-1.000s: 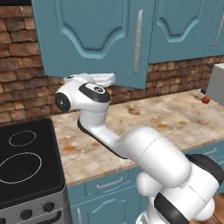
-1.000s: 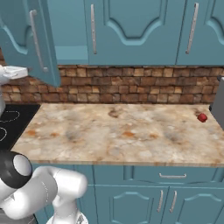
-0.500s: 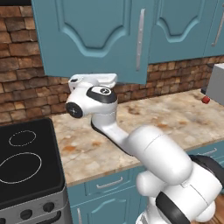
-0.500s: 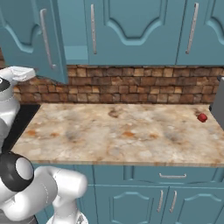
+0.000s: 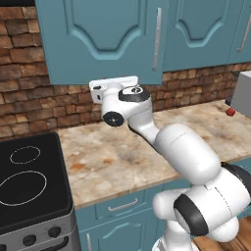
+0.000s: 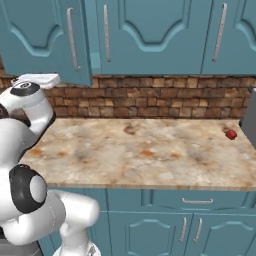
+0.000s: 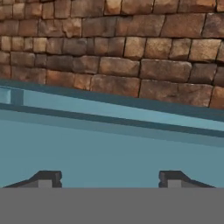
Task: Close all open cabinet doors.
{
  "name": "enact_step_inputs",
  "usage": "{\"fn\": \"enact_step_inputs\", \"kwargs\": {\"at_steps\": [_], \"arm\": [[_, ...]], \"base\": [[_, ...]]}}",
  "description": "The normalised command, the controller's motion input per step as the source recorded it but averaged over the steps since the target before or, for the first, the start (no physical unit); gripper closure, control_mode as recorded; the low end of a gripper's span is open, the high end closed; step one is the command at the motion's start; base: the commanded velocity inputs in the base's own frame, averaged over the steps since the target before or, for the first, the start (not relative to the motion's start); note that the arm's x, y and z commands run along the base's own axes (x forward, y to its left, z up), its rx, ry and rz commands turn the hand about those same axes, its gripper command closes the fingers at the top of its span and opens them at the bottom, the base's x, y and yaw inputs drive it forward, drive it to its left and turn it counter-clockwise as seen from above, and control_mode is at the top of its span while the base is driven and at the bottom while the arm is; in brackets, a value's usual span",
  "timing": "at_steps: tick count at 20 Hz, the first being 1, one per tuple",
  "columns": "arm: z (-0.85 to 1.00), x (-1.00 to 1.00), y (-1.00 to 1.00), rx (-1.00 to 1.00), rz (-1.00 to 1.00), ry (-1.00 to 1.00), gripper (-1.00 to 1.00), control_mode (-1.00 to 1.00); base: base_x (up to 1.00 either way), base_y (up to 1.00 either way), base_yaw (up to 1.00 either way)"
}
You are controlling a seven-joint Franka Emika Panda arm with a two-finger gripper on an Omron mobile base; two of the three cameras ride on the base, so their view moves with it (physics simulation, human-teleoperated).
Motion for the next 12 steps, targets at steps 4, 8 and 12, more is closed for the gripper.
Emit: {"fn": "enact_step_inputs", "kwargs": {"at_steps": [4,8,12], "arm": [[0.47,0.78,-0.28,0.05,0.16,0.00,-1.00,-1.00],[0.32,0.66,-0.22,0.05,0.19,0.00,-1.00,-1.00],[0.24,0.46,-0.08,0.04,0.20,0.00,-1.00,-1.00]], "base": [[0.00,0.00,0.00],[0.00,0.00,0.00],[0.00,0.00,0.00]]}}
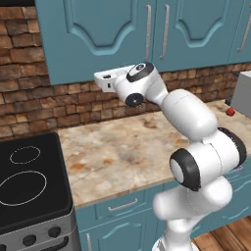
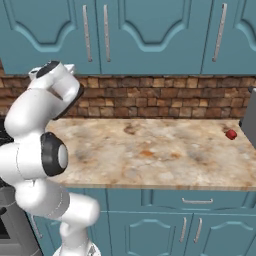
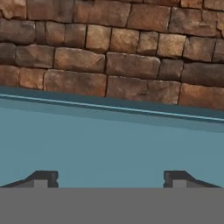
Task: Close all open cabinet doors.
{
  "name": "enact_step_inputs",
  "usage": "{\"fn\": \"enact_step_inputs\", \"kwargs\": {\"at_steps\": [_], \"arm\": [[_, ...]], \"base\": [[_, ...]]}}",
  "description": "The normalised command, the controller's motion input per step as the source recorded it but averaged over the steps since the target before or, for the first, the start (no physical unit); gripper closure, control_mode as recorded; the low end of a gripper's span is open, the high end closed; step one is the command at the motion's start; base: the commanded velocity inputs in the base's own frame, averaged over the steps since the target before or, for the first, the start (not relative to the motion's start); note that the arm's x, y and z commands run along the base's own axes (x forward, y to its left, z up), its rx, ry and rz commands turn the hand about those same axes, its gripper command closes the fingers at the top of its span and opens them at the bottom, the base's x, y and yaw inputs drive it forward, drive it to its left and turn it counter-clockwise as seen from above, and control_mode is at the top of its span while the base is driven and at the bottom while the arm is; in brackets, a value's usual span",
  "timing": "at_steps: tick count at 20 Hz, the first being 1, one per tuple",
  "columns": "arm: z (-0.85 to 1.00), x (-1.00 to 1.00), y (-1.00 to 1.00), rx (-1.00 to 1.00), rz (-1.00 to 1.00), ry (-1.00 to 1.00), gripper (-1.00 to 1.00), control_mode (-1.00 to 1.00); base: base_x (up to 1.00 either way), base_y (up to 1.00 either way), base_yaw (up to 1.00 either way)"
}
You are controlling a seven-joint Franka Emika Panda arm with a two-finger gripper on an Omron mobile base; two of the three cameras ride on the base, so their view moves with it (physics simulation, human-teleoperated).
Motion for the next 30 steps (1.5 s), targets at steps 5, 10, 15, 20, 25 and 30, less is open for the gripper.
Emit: {"fn": "enact_step_inputs", "kwargs": {"at_steps": [5,10,15,20,25,30], "arm": [[0.15,0.38,0.00,0.03,0.20,0.00,-1.00,-1.00],[0.00,0.03,0.04,0.00,0.17,0.00,-1.00,-1.00],[0.16,-0.47,0.07,0.00,0.08,0.00,-1.00,-1.00],[0.47,-0.62,0.00,0.00,0.07,0.00,-1.00,-1.00],[0.51,-0.74,0.00,0.00,0.05,0.00,-1.00,-1.00],[0.61,-0.86,0.00,0.03,0.00,0.04,-1.00,-1.00]], "base": [[0.00,0.00,0.00],[0.00,0.00,0.00],[0.00,0.00,0.00],[0.00,0.00,0.00],[0.00,0.00,0.00],[0.00,0.00,0.00]]}}
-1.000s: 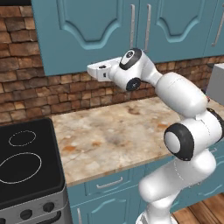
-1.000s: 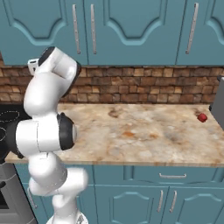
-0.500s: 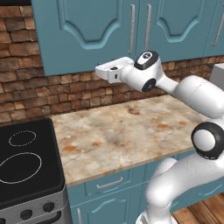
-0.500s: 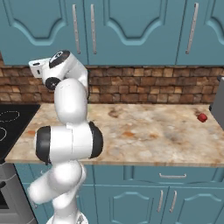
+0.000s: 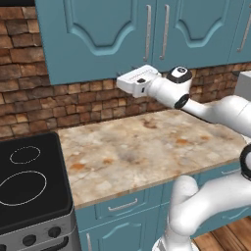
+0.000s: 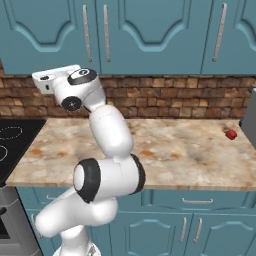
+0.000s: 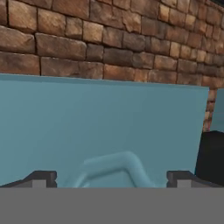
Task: Close all open cabinet doors.
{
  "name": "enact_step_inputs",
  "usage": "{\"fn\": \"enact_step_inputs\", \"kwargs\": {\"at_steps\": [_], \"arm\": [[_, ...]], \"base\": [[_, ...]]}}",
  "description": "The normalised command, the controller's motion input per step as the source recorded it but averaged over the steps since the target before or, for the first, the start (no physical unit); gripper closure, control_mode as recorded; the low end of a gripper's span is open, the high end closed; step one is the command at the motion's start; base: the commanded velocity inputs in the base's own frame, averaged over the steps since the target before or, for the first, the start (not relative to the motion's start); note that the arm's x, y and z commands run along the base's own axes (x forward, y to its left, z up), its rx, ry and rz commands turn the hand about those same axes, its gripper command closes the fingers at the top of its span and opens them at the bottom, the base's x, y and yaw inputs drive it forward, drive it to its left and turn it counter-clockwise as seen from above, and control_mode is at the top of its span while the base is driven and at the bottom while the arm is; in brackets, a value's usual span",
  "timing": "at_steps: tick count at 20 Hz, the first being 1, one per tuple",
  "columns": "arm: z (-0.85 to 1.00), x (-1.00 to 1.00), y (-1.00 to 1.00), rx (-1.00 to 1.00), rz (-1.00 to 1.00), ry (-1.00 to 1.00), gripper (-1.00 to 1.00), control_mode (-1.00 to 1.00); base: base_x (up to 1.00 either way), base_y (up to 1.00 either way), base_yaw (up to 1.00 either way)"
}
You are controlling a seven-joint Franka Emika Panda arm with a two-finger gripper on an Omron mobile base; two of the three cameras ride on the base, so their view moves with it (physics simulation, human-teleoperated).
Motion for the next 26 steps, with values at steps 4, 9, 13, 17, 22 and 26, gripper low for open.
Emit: {"fn": "enact_step_inputs", "kwargs": {"at_steps": [4,9,13,17,22,26], "arm": [[0.89,-0.72,0.00,0.06,-0.02,0.13,-1.00,-1.00],[1.00,-0.61,0.00,0.04,-0.01,0.14,-1.00,-1.00],[1.00,-0.53,0.00,0.03,-0.01,0.14,-1.00,-1.00],[1.00,-0.50,0.00,0.03,0.00,0.13,-1.00,-1.00],[1.00,-0.45,0.00,0.06,0.00,0.17,-1.00,-1.00],[1.00,-0.48,-0.03,0.11,-0.01,0.23,-1.00,-1.00]], "base": [[0.00,0.00,0.00],[0.00,0.00,0.00],[0.00,0.00,0.00],[0.00,0.00,0.00],[0.00,0.00,0.00],[0.00,0.00,0.00]]}}
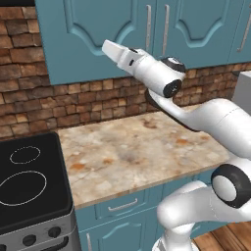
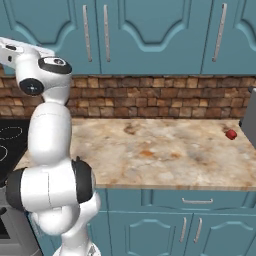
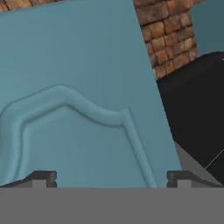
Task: Close all open cabinet doors.
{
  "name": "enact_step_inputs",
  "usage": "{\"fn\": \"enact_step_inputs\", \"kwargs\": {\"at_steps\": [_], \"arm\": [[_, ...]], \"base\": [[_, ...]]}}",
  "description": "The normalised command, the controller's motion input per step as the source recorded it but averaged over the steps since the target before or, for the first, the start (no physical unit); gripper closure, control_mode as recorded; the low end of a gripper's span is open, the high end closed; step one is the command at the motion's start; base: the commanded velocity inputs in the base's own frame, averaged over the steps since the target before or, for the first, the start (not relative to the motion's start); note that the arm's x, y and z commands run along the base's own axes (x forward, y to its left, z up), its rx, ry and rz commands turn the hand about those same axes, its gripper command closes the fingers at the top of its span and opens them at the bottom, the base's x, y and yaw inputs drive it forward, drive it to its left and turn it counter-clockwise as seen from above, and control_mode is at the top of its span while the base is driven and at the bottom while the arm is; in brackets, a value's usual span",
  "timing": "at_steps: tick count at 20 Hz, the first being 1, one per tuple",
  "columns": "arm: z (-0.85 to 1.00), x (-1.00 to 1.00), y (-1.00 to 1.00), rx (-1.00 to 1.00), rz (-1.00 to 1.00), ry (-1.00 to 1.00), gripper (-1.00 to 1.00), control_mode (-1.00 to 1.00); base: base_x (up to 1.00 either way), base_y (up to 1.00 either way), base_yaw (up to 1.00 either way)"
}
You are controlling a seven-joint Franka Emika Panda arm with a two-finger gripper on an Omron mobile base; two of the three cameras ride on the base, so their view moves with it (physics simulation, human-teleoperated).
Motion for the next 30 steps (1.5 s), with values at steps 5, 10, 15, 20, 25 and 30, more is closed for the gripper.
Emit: {"fn": "enact_step_inputs", "kwargs": {"at_steps": [5,10,15,20,25,30], "arm": [[1.00,-0.53,-0.17,0.17,-0.02,0.29,-1.00,-1.00],[1.00,-0.42,-0.22,0.18,-0.02,0.29,-1.00,-1.00],[1.00,-0.34,-0.25,0.21,-0.01,0.25,-1.00,-1.00],[1.00,-0.34,-0.33,0.27,-0.02,0.24,-1.00,-1.00],[0.99,-0.47,-0.44,0.36,-0.01,0.22,-1.00,-1.00],[0.02,-0.66,-0.47,0.46,-0.01,0.28,-1.00,-1.00]], "base": [[0.00,0.00,0.00],[0.00,0.00,0.00],[0.00,0.00,0.00],[0.00,0.00,0.00],[0.00,0.00,0.00],[0.00,0.00,0.00]]}}
